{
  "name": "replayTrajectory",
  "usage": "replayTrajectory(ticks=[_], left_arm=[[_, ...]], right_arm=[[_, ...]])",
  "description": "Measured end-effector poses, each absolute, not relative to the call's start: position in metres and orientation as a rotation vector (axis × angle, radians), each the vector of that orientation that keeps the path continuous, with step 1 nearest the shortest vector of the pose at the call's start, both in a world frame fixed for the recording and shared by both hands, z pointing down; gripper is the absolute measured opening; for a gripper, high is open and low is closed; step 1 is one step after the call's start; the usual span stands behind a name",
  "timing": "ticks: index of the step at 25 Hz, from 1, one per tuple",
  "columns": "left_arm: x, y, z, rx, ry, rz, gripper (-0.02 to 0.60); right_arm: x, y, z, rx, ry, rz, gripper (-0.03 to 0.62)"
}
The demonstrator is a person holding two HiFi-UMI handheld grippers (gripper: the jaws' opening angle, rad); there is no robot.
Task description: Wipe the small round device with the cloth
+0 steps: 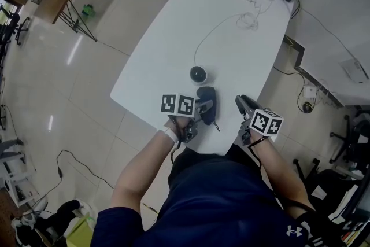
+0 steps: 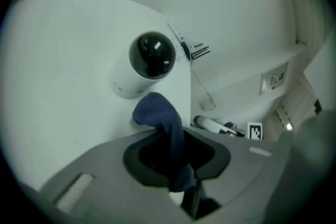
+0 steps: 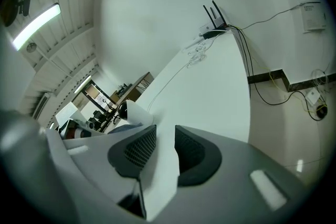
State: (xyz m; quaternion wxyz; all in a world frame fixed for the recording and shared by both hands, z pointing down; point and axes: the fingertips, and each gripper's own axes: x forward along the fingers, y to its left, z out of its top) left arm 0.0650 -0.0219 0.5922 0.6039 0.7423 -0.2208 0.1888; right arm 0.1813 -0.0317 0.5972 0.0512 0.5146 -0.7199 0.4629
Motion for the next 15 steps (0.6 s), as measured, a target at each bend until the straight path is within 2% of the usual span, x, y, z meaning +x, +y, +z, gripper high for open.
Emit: replayTrajectory(ticks=[6, 12, 15], left_arm=[[-0.038, -0.092, 0.586, 1.76, -0.734, 0.423, 0.072], [-0.03, -0.141, 0.613, 1.745, -0.735, 0.573, 0.072], [-0.025, -0.144, 0.612, 1.666, -0.716, 0.433, 0.072]], right_arm=[[0.156, -0.037, 0.586, 1.515, -2.237, 1.385, 0.115], [0.155, -0.031, 0.578, 1.549, -2.225, 1.368, 0.114], [0.162, -0.028, 0.574, 1.595, -2.21, 1.374, 0.109]])
